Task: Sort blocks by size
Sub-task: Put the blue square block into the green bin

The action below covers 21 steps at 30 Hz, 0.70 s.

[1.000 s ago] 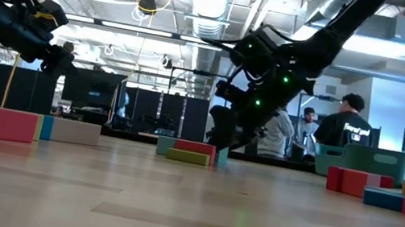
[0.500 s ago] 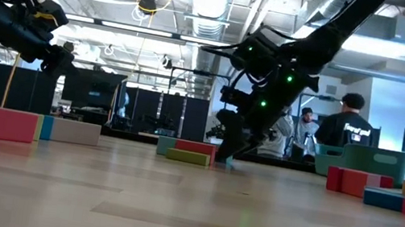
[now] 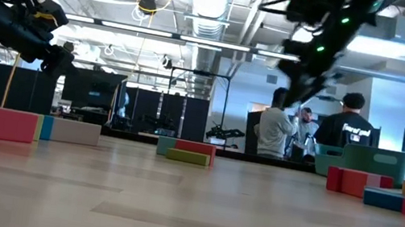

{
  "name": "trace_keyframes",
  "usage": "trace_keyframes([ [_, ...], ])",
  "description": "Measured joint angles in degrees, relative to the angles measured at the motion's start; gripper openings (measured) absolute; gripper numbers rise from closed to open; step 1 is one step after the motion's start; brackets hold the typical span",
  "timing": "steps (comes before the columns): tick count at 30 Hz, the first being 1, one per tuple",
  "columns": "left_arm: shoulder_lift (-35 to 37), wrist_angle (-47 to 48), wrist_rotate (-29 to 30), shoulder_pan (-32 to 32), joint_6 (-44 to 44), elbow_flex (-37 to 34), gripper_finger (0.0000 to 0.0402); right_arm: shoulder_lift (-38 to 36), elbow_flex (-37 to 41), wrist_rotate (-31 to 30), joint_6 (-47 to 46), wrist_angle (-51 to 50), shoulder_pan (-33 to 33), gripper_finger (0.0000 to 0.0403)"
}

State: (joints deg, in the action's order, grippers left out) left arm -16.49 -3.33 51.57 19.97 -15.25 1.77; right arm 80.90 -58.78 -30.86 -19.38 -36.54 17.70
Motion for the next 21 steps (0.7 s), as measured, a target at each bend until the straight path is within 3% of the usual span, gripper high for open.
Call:
trace_keyframes([
  [3,0.0,-0.01,0.0,0.0,-0.01,0.0,0.0247,-4.99,0.12,-2.34,-3.1,-7.57,3.68,0.0157],
  [8,0.0,-0.02,0.0,0.0,0.0,0.01,0.0247,-10.82,4.58,-2.42,-5.5,-11.37,11.23,0.0158],
  [15,0.0,-0.02,0.0,0.0,0.0,0.01,0.0247,-13.9,15.01,4.2,-6.84,-8.16,20.84,0.016],
  [21,0.0,0.0,0.0,0.0,0.0,-0.01,0.0247,-13.85,21.25,5.34,-7.55,-3.6,24.77,0.0175],
])
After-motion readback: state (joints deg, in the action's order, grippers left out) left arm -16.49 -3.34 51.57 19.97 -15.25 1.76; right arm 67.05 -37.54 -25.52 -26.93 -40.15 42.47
